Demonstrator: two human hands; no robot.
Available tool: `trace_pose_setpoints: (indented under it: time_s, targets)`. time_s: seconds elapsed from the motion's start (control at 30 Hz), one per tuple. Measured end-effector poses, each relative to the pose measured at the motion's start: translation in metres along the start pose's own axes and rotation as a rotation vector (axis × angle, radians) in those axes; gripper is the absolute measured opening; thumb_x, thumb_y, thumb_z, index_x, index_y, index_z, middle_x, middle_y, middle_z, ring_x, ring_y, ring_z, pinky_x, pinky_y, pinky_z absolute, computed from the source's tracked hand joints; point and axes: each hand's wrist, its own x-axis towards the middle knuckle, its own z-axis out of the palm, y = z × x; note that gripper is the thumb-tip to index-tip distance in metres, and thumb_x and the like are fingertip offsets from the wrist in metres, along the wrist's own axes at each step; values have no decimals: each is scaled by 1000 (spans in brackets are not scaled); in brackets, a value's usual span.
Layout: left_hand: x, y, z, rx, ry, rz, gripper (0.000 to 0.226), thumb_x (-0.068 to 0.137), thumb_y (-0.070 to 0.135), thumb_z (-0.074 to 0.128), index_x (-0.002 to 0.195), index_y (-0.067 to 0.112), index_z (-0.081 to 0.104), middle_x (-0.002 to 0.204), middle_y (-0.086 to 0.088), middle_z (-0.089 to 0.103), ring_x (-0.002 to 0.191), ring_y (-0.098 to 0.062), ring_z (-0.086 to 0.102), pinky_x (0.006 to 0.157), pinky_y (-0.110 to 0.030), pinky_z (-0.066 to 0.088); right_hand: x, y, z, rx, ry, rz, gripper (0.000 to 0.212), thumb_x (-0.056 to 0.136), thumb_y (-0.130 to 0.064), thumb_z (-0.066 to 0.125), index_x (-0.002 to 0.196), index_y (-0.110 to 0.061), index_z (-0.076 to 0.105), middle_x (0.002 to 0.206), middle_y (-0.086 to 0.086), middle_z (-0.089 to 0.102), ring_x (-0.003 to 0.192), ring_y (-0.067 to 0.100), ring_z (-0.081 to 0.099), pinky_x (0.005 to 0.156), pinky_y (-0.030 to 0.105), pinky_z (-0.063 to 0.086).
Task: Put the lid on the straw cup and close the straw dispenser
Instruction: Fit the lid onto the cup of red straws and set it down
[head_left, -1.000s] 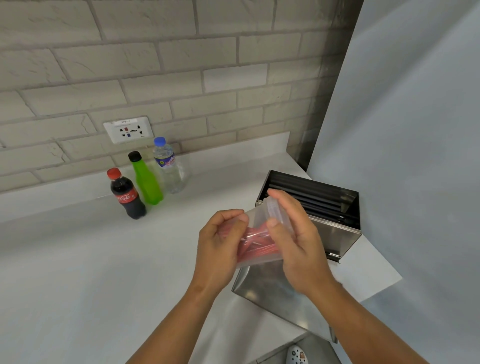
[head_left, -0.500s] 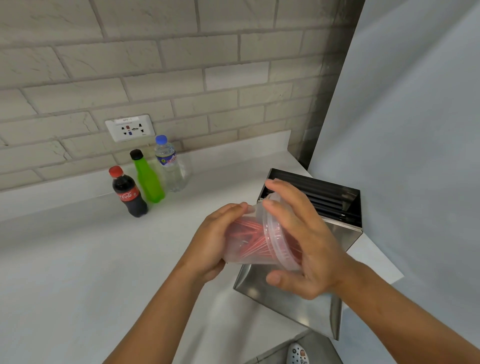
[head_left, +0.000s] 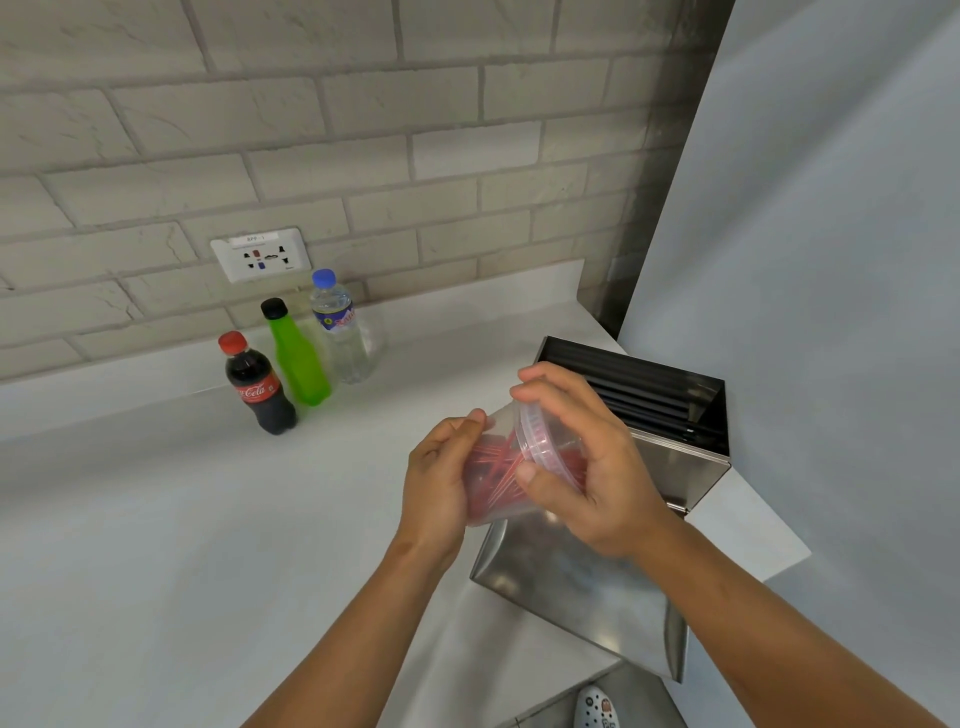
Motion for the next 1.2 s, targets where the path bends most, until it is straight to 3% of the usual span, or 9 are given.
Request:
trace_pose_setpoints:
  time_s: [0.27,0.43,0.63,0.73,0.87,0.97,1.07,1.13,1.2]
  targets:
    - [6,3,-16,-158,-154,-34,34,88,36,69,116,18,74,108,-12,73,102,-29,70,90,-46,55,1,-5,-3,-69,77,31,58,91,-40,68,139,-7,60,147,14,52,141,28,50,111,52,45]
    - [0,4,-7,-179,-57,58,35,87,32,67,109,7,74,110,-23,74,102,-37,71,92,-51,57,6,-19,-3,-134,-44,-244,70,94,-57,57,142,-5,56,155,27,41,148,45,37,118,59,33]
    - [5,13,-10,-230,-196,-88,48,86,45,68,112,6,79,117,-25,76,109,-40,73,98,-54,57,12,-21,-5,-219,-44,-341,58,93,-44,62,137,-7,60,149,29,46,143,44,43,113,59,37]
    - [5,7,-4,-202,-61,-60,57,84,49,71,118,3,77,124,-28,73,118,-45,69,109,-64,49,13,-19,0,-155,30,-221,53,94,-43,63,133,-6,63,147,23,50,138,37,49,112,50,42]
    - [1,-2,-4,-202,47,-88,52,79,52,73,106,9,81,112,-21,79,104,-37,76,103,-62,54,8,-16,7,-119,5,-111,53,88,-32,69,137,-13,63,151,13,51,141,31,50,113,47,44]
    - [-1,-4,-7,-218,-9,-144,45,83,49,72,105,12,84,112,-20,80,101,-33,78,95,-54,60,4,-14,8,-100,-13,-25,60,90,-46,69,143,-18,60,156,6,49,147,24,45,117,42,41]
    - [1,-3,-12,-278,-61,-187,42,93,47,62,111,14,82,116,-20,78,103,-33,77,90,-51,62,2,-13,6,120,42,184,65,92,-64,59,146,-26,55,157,0,50,148,11,44,114,25,42]
    - [2,-2,-13,-307,-58,-197,41,100,46,55,112,18,82,115,-17,79,104,-32,77,87,-50,62,3,-11,6,266,149,398,56,91,-62,61,139,-32,62,139,-6,67,130,3,61,105,22,50]
    - [2,-1,-13,-292,-57,-189,42,104,44,50,114,16,81,118,-18,78,108,-33,76,92,-52,60,4,-6,8,401,168,596,37,92,-52,62,120,-32,76,105,-9,80,94,3,75,79,21,59]
